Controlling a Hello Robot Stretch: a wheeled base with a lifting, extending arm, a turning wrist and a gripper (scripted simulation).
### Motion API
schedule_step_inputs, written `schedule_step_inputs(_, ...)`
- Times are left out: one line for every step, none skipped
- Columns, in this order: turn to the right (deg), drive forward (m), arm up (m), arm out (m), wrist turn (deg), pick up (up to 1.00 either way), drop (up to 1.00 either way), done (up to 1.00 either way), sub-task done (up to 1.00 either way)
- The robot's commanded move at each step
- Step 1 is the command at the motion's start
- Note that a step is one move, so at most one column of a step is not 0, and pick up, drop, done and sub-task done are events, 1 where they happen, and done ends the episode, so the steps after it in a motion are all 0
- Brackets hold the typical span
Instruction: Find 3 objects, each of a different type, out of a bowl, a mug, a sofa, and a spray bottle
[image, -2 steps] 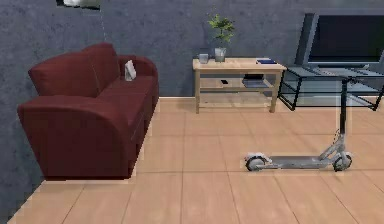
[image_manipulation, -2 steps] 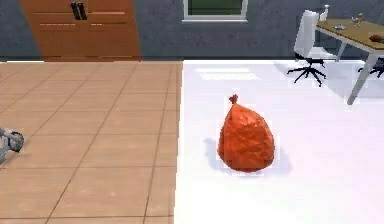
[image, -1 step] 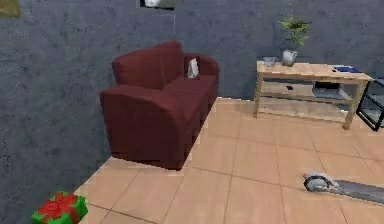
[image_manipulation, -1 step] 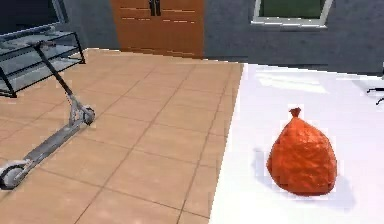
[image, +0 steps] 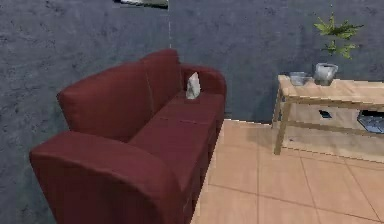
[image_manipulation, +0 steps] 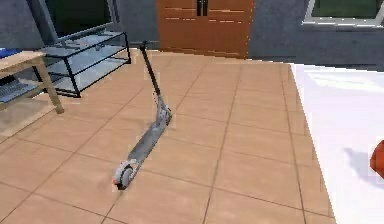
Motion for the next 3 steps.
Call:
schedule_step_inputs(0.0, 0.00, 0.00, 0.00, 0.0, 0.00, 0.00, 0.00, 1.00)
schedule_step_inputs(45.0, 0.00, 0.00, 0.00, 0.0, 0.00, 0.00, 0.00, 0.00)
schedule_step_inputs(3.0, 0.00, 0.00, 0.00, 0.0, 0.00, 0.00, 0.00, 0.00)
